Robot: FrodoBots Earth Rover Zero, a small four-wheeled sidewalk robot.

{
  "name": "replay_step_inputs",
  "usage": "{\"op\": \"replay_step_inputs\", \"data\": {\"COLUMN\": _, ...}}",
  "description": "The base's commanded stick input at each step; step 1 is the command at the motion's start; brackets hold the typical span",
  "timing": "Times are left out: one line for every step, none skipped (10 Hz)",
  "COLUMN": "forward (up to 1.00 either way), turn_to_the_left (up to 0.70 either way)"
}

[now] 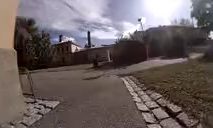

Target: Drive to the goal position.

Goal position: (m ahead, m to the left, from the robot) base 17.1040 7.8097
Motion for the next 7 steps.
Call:
{"op": "replay_step_inputs", "data": {"forward": 0.70, "turn_to_the_left": 0.00}}
{"op": "replay_step_inputs", "data": {"forward": 0.70, "turn_to_the_left": 0.00}}
{"op": "replay_step_inputs", "data": {"forward": 0.70, "turn_to_the_left": 0.00}}
{"op": "replay_step_inputs", "data": {"forward": 0.70, "turn_to_the_left": 0.00}}
{"op": "replay_step_inputs", "data": {"forward": 0.70, "turn_to_the_left": 0.00}}
{"op": "replay_step_inputs", "data": {"forward": 0.70, "turn_to_the_left": 0.00}}
{"op": "replay_step_inputs", "data": {"forward": 0.70, "turn_to_the_left": 0.00}}
